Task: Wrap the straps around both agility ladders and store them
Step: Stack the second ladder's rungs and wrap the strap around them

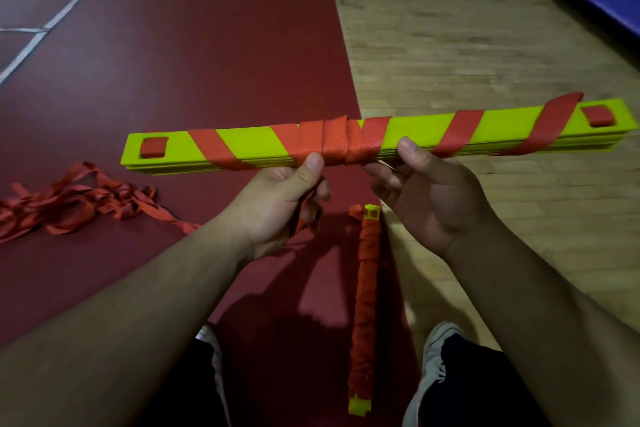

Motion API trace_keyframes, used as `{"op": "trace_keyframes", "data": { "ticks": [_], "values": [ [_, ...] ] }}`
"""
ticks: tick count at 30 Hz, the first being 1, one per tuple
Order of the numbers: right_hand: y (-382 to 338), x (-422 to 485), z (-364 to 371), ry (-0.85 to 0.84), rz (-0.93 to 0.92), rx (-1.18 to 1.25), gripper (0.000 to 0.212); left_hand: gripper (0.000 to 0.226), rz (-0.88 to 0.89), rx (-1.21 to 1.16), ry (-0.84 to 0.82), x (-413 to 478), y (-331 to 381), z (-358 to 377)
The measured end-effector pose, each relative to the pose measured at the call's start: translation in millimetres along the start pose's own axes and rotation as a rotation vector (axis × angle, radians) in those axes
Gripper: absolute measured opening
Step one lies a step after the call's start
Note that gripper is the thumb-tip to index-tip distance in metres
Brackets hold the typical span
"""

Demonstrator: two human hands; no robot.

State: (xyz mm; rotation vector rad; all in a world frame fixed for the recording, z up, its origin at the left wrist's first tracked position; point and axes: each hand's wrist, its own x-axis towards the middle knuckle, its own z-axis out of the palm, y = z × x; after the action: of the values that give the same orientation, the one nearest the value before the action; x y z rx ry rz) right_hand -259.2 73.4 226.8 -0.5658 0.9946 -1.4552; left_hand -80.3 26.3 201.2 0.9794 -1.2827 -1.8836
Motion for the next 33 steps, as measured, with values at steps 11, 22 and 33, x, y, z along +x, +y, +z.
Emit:
{"op": "trace_keyframes", "data": {
  "ticks": [11,22,33],
  "values": [
    [4.8,-0.8,3.6,0.110,-0.016,-0.001,0.030,0.046,-0.014,-0.094,0.028,7.9,-3.6,-8.0],
    [3.0,7.8,-6.6,-0.003,-0.160,-0.122,0.063,0.031,0.046,-0.235,0.104,5.4,-5.0,-3.9],
    [0.6,8.0,-6.1,0.141,-0.124,0.100,0.019,0.062,0.055,-0.201,-0.030,8.8,-14.0,-7.5]
  ]
}}
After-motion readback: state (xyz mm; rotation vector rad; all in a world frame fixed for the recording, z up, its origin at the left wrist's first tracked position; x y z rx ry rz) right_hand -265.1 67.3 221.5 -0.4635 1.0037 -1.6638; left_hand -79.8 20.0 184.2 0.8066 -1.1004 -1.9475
